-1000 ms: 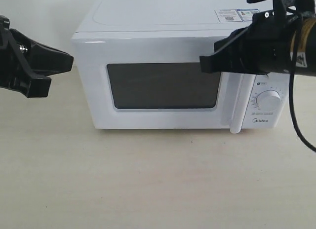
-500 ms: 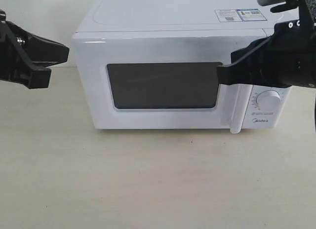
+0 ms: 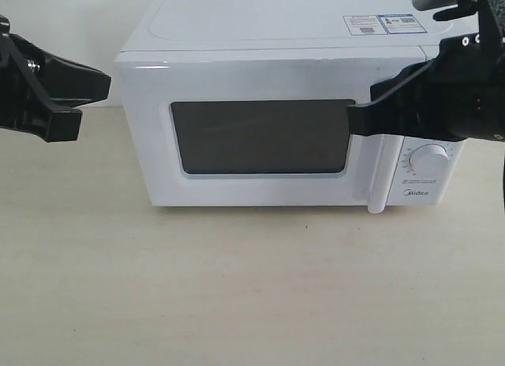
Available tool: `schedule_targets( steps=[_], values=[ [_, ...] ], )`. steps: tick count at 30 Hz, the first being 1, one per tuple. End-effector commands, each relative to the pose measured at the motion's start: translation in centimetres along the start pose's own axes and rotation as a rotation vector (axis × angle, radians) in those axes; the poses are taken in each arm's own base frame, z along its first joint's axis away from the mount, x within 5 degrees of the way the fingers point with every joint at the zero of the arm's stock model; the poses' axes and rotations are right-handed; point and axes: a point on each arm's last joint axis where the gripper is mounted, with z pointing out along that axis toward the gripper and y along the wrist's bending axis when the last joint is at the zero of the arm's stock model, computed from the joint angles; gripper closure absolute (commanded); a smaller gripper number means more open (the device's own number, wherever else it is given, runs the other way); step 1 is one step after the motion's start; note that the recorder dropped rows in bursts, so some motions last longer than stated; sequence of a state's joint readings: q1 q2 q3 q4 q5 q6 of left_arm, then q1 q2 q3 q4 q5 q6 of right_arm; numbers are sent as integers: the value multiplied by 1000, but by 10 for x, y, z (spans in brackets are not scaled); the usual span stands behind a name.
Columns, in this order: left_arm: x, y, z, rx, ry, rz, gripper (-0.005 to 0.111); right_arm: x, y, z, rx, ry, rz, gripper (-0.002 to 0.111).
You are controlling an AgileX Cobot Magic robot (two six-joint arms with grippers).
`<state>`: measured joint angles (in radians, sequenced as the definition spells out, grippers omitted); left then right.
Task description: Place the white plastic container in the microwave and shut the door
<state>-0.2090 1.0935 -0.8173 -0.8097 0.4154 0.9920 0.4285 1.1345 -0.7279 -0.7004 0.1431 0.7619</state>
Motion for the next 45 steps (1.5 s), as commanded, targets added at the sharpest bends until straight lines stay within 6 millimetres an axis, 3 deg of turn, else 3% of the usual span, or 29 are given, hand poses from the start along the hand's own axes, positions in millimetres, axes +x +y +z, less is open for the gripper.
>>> schedule_targets(
  steps=[1,6,10,15,20,25,29,34,45],
  values=[
    [1,1,1,-4,1,-15,103,-1,0,-2,4,-5,-66,109],
    [1,1,1,-4,1,-15,103,-3,-1,-7,5,-24,-82,109],
    [1,1,1,-4,1,-15,103,-13,-2,-25,3,-93,-75,109],
    [1,1,1,-6,0,-15,103,-27,-8,-72,41,-233,-113,109],
    [1,1,1,-6,0,-15,103,-28,-30,-125,188,-319,-49,109],
    [1,1,1,-4,1,-15,103,-17,-50,-170,349,-380,104,109],
    [1,1,1,-4,1,-15,103,4,-57,-189,468,-421,134,109],
    [1,1,1,-4,1,-15,103,41,-58,-187,527,-433,145,109],
    [1,1,1,-6,0,-15,103,132,-47,-139,363,-406,162,109]
  ],
)
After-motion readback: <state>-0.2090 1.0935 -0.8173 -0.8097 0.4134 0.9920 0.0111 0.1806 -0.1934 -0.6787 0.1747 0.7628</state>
